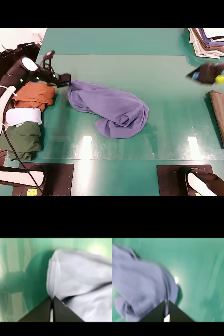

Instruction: Fold the shirts.

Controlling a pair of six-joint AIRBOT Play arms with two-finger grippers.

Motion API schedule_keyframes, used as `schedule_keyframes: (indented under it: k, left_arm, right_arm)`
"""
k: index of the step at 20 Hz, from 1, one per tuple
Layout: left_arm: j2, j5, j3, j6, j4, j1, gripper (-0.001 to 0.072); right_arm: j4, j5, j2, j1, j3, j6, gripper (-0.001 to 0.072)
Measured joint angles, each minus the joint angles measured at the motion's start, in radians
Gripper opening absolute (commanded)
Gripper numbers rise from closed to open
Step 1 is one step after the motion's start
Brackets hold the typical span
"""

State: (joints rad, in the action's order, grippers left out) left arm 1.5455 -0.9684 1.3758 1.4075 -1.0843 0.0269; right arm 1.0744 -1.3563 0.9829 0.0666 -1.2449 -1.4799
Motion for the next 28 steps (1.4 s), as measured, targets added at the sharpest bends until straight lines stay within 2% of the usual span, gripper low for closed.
schedule_keyframes:
  k: [1, 3, 6, 11, 12, 13, 14, 19, 28]
  left_arm:
    - [-0.006, -0.006, 0.032, 0.000, -0.001, 0.002, 0.0024]
    - [-0.010, -0.021, 0.075, -0.002, -0.002, 0.001, 0.0024]
    - [-0.014, -0.040, 0.104, -0.002, -0.004, 0.002, 0.0024]
    - [-0.016, -0.073, 0.119, -0.002, -0.005, 0.002, 0.0024]
    - [-0.016, -0.077, 0.120, -0.002, -0.006, 0.002, 0.0024]
    - [-0.016, -0.080, 0.121, -0.002, -0.006, 0.002, 0.0024]
    - [-0.016, -0.083, 0.121, -0.003, -0.006, 0.002, 0.0023]
    - [-0.069, -0.093, 0.147, -0.002, -0.018, 0.003, 0.0023]
    - [-0.460, -0.075, 0.473, -0.026, -0.032, 0.004, 0.0023]
  right_arm:
    - [-0.003, 0.005, 0.001, -0.003, 0.082, -0.003, 0.0498]
    - [-0.039, 0.043, 0.026, 0.000, 0.248, -0.010, 0.0434]
    - [-0.129, 0.156, 0.107, 0.047, 0.420, 0.015, 0.0434]
    - [-0.261, 0.324, 0.290, 0.143, 0.470, 0.079, 0.0414]
    - [-0.277, 0.338, 0.322, 0.158, 0.454, 0.087, 0.0243]
    - [-0.286, 0.349, 0.356, 0.171, 0.434, 0.095, 0.0041]
    - [-0.291, 0.359, 0.386, 0.181, 0.410, 0.100, 0.0014]
    - [-0.253, 0.365, 0.415, 0.178, 0.263, 0.127, 0.0013]
    - [-0.079, 0.218, 0.066, 0.017, -0.226, 0.129, 0.0013]
